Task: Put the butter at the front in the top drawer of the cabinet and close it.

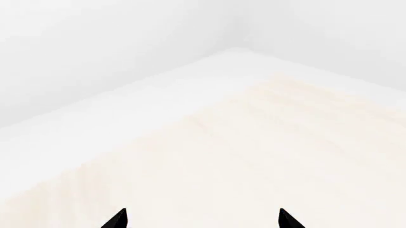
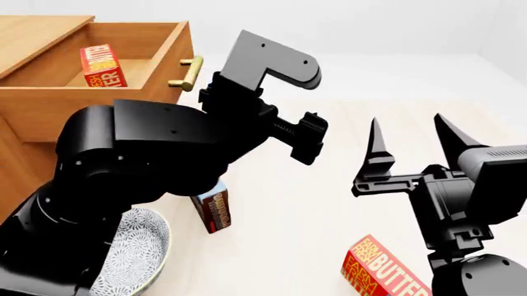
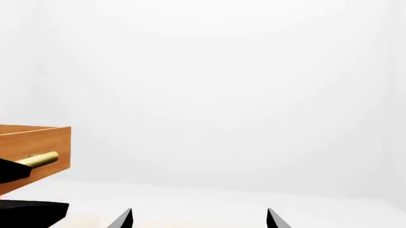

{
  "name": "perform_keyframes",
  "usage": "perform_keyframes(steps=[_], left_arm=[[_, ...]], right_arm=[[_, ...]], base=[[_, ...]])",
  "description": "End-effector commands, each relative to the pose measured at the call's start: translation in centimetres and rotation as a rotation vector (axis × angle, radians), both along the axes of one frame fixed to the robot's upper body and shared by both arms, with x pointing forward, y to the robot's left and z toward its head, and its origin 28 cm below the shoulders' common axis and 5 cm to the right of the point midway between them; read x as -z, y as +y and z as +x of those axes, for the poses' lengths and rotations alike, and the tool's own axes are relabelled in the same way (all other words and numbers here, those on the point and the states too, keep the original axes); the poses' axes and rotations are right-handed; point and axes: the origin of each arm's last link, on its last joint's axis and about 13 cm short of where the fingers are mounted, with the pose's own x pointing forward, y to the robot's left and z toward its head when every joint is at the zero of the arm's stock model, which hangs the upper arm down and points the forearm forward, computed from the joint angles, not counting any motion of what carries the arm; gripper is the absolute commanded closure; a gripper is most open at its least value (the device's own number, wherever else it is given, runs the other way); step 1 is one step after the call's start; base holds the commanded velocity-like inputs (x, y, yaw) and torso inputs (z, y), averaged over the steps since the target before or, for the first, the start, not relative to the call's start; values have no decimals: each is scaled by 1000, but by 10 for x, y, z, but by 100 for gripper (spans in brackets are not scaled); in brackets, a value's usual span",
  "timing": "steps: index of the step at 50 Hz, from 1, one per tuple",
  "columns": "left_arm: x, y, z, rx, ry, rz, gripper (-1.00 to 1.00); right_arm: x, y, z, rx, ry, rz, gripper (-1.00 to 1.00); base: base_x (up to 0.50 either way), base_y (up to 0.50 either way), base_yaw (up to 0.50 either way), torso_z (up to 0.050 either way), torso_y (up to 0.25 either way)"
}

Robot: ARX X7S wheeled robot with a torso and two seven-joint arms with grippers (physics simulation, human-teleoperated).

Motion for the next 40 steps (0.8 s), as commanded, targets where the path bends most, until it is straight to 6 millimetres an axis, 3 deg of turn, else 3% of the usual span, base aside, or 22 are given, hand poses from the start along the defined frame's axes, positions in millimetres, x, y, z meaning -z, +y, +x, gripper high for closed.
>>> perform_keyframes(steps=[1, 14, 40], left_arm=[[15, -3, 4, -60, 71, -14, -100], [21, 4, 18, -223, 127, -90, -100], [24, 41, 43, -519, 56, -95, -100]], right_arm=[[4, 1, 1, -6, 6, 3, -100], [5, 1, 0, -12, 12, 3, -100], [4, 0, 0, -7, 9, 0, -100]], base=[[0, 0, 0, 0, 0], [0, 0, 0, 0, 0], [0, 0, 0, 0, 0]])
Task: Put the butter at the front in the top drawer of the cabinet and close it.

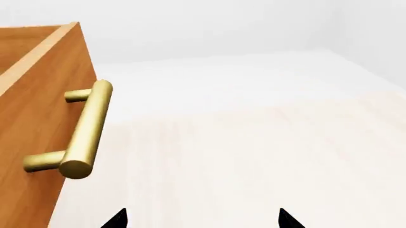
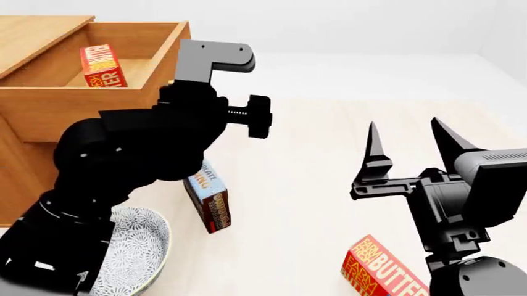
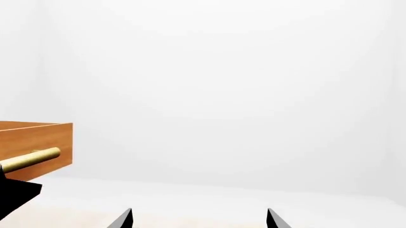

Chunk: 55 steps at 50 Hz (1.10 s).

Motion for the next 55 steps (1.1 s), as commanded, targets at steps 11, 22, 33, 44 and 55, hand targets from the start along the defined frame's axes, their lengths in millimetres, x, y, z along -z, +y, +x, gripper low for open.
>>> perform_keyframes(steps=[11, 22, 33, 44, 55], left_arm=[[9, 37, 26, -299, -52, 22, -100], [15, 59, 39, -461, -75, 40, -100], [11, 87, 42, -614, -96, 20, -100], [13, 120, 38, -803, -113, 25, -100], [15, 149, 33, -975, -127, 48, -100]], right_arm=[[0, 1, 1, -5, 1, -5, -100], [0, 2, 2, -11, 4, -7, -100], [2, 2, 3, -12, 9, -9, -100], [3, 3, 3, -14, 13, -9, -100], [4, 2, 3, -14, 15, -11, -100]], base=[[0, 0, 0, 0, 0], [0, 0, 0, 0, 0], [0, 0, 0, 0, 0], [0, 0, 0, 0, 0], [0, 0, 0, 0, 0]])
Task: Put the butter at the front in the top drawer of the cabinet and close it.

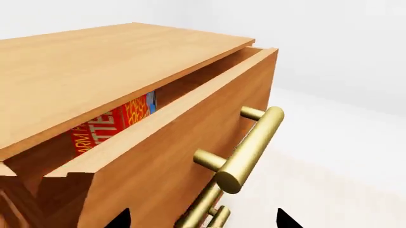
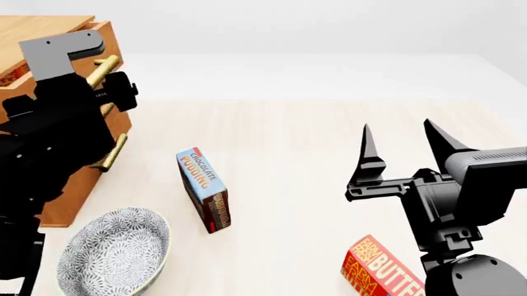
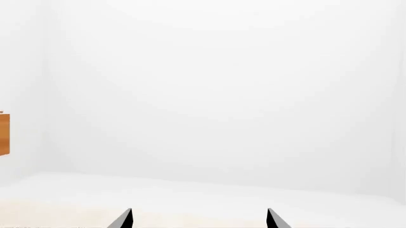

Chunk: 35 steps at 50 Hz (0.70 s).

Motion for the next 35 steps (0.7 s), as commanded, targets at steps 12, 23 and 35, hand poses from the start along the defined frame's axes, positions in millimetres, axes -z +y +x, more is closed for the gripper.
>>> perform_keyframes(steps=[12, 23, 35], left_arm=[[5, 64, -17, -429, -28, 67, -100], [5, 79, -29, -652, -74, 188, -100], [-29, 43, -64, -530, -418, 280, -100]], right_arm=[[0, 0, 0, -2, 3, -3, -100], [-3, 1, -2, -5, -5, -10, -100], [-6, 3, -2, -9, -19, -23, -100]], base=[[0, 0, 0, 0, 1], [-4, 2, 8, 0, 3], [-4, 3, 10, 1, 4]])
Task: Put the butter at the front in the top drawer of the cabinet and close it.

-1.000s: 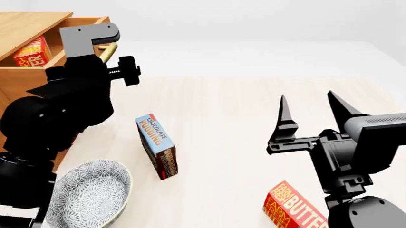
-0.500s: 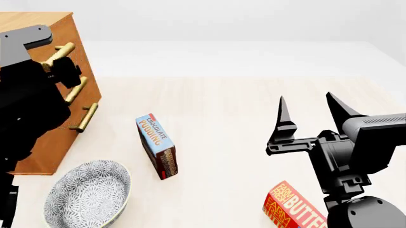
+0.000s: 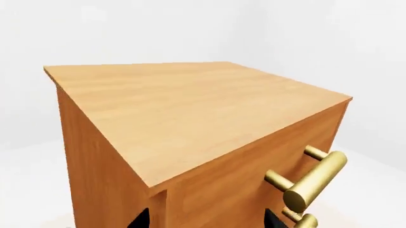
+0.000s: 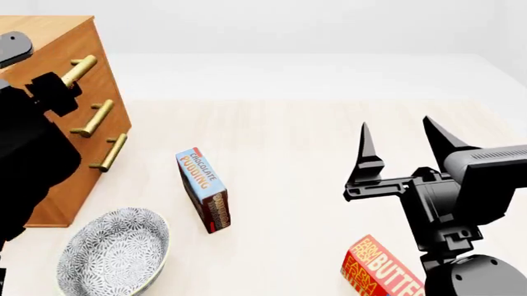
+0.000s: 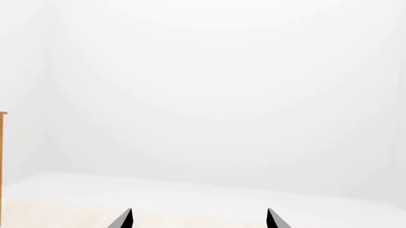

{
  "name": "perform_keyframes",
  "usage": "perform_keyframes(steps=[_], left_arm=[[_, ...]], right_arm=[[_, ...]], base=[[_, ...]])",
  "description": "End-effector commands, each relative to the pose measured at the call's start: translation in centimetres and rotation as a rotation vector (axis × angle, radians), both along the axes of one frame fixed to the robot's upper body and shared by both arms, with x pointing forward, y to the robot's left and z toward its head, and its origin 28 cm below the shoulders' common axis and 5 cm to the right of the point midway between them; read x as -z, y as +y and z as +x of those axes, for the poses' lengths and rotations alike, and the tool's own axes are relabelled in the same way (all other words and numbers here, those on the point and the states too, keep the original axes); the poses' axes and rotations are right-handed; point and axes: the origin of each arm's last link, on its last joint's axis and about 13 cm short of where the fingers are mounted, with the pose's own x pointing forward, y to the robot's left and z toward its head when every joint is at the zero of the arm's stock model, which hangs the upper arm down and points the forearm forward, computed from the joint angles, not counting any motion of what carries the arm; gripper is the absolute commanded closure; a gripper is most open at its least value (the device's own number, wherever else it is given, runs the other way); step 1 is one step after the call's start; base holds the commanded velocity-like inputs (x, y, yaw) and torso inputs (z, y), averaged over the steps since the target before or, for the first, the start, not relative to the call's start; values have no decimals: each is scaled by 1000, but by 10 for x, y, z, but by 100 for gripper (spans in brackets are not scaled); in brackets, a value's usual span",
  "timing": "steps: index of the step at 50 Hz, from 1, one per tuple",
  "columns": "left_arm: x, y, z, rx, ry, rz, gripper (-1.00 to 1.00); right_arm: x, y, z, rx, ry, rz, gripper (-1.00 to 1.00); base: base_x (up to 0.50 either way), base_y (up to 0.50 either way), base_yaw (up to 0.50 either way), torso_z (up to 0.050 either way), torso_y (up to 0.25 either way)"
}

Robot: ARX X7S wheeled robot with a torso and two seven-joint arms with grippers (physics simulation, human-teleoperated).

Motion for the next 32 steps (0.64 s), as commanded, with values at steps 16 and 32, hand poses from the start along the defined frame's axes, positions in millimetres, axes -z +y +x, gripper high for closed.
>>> perform_keyframes(steps=[16, 32], left_arm=[[-35, -52, -99, 346, -726, 586, -100], [-20, -56, -93, 334, -839, 615, -100]], right_arm=[[-2, 7, 3, -32, -6, -23, -100], [-4, 10, 3, -45, -5, -37, -100]], base=[[0, 0, 0, 0, 0], [0, 0, 0, 0, 0]])
